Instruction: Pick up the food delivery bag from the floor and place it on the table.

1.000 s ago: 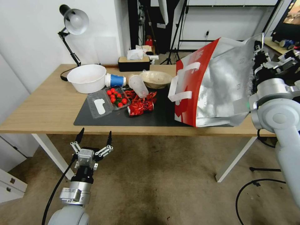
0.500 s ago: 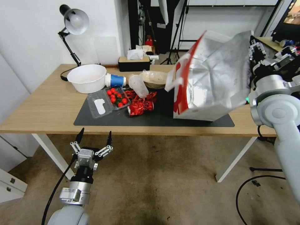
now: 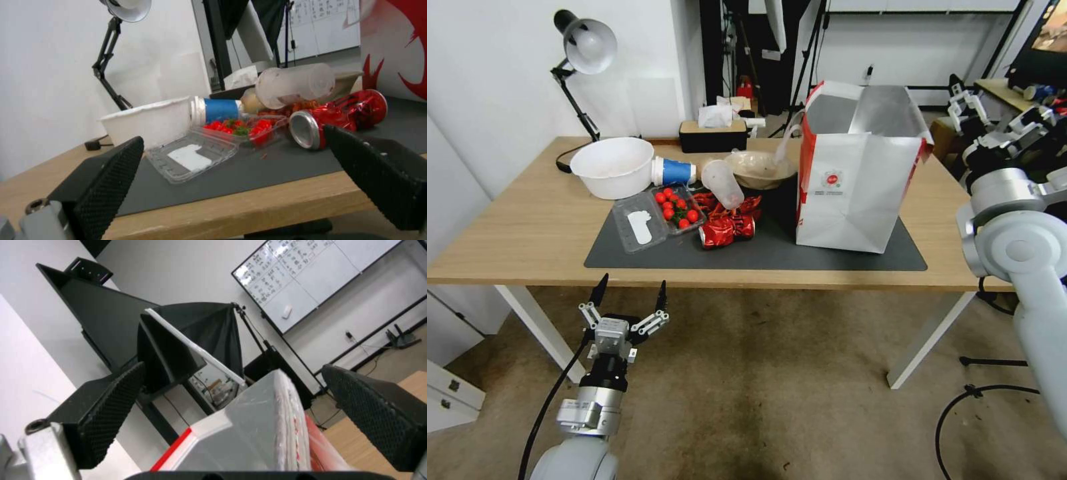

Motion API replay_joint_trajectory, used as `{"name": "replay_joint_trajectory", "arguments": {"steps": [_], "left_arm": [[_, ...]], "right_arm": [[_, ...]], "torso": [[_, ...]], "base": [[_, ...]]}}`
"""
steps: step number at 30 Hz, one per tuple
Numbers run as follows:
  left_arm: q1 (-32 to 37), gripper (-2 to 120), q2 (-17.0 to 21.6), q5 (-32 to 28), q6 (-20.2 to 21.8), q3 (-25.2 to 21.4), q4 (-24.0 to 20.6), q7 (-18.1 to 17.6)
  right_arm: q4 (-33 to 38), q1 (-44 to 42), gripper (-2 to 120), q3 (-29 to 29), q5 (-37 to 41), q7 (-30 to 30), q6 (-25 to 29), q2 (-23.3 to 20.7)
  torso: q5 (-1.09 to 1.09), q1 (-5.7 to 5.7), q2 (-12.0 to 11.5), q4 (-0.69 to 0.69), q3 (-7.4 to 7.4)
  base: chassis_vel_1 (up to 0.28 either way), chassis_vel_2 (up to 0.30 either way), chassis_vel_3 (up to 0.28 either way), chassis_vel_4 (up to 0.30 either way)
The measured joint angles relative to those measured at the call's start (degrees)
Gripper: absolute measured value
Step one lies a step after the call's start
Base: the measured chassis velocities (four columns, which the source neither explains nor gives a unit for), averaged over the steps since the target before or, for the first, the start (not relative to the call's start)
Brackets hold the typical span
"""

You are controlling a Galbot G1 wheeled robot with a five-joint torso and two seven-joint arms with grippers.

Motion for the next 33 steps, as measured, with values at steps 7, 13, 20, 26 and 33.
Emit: {"name": "replay_joint_trajectory", "arguments": {"steps": [7, 13, 20, 26, 33], "left_arm": [[-0.08, 100, -0.01, -0.33, -0.1, 0.38, 0.0, -0.08], [-0.04, 100, -0.22, -0.35, -0.27, 0.37, -0.02, -0.15], [0.16, 100, -0.35, -0.36, -0.75, 0.35, -0.02, -0.19], [0.47, 100, -0.34, -0.35, -1.24, 0.28, -0.22, -0.22], [0.75, 100, -0.23, -0.4, -2.03, 0.26, 0.15, -0.31]], "right_arm": [[1.86, -5.06, 100, 2.56, -3.55, -5.92, 0.46, -0.12], [4.97, -9.76, 100, 4.7, -7.67, -11.72, 1.43, -0.05], [8.98, -15.82, 100, 6.95, -14.16, -17.72, 2.42, 1.34], [11.76, -24.58, 100, 8.99, -23.42, -25.87, 5.36, 5.25], [14.82, -31.3, 100, 9.73, -30.68, -30.21, 7.41, 9.53]], "torso": [[0.01, 0.0, 0.0, 0.0, 0.0], [0.0, 0.0, 0.0, -0.01, 0.0], [-0.01, 0.0, 0.0, 0.0, -0.01], [0.01, 0.0, 0.0, -0.01, -0.01], [-0.01, -0.01, 0.01, 0.0, -0.01]], "base": [[0.0, 0.0, 0.0, 0.0], [0.0, 0.0, 0.0, 0.0], [0.0, 0.0, 0.0, 0.0], [0.0, 0.0, 0.0, 0.0], [0.0, 0.0, 0.0, 0.0]]}}
